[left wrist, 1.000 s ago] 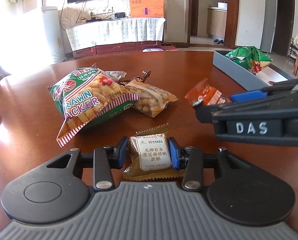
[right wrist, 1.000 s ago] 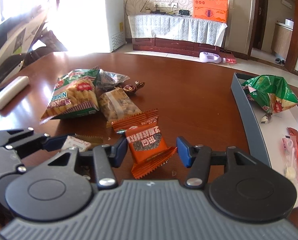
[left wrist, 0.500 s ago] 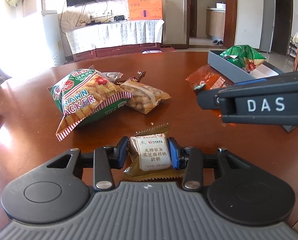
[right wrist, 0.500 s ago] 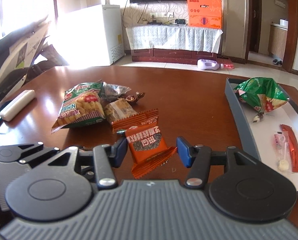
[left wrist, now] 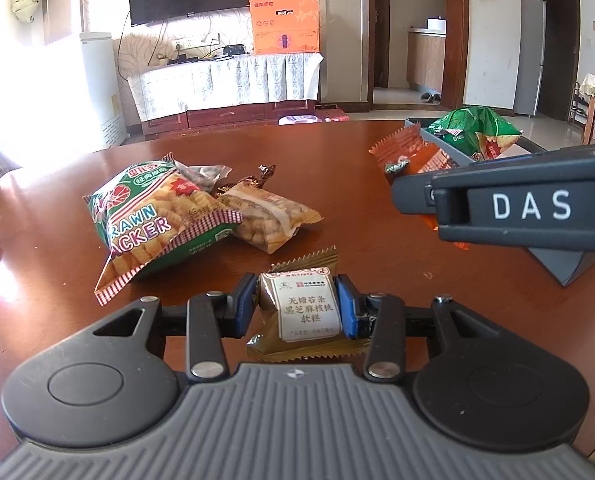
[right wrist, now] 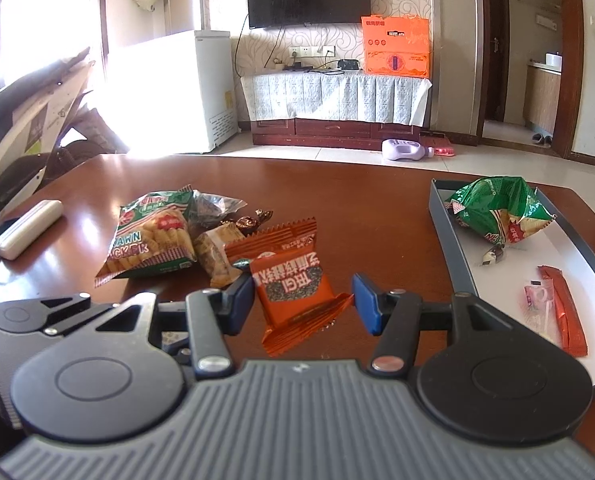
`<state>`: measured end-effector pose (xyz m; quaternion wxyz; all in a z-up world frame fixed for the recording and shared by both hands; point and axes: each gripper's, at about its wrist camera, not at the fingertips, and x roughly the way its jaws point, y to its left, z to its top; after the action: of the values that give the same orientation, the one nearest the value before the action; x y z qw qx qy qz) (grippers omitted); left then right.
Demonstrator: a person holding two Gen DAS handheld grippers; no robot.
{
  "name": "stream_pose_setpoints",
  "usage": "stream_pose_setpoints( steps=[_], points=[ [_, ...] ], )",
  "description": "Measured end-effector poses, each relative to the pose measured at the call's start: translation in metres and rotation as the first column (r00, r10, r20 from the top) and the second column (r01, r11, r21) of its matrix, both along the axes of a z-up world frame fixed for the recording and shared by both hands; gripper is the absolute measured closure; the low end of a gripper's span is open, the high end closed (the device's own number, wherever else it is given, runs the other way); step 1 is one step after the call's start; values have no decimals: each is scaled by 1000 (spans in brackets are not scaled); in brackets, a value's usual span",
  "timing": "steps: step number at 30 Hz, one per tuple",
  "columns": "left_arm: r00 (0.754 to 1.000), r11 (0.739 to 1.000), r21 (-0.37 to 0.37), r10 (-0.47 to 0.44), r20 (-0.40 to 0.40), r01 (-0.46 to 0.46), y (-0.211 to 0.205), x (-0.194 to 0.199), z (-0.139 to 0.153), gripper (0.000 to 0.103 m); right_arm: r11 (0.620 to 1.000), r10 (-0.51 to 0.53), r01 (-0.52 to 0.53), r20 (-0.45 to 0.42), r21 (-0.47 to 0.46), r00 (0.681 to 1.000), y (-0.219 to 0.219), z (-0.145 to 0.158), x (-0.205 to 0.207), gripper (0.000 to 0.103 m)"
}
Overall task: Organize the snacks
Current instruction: 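Carry the orange packet with the right gripper over the tray while the left holds the pastry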
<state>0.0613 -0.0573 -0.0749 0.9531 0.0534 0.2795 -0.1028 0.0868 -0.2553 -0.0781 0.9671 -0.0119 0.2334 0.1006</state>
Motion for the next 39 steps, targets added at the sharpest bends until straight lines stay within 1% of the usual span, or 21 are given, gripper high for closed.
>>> stream_pose_setpoints(
  steps=[16,39],
  points=[
    [1000,1000,-11,-21,17,21,-15,0,6,55,1000,-20,20,30,12,999,-10,4,-7,46],
    [998,998,-37,-54,9,55,-45,1,11,55,998,-48,47,53,30,997,-22,11,-21,46]
  ],
)
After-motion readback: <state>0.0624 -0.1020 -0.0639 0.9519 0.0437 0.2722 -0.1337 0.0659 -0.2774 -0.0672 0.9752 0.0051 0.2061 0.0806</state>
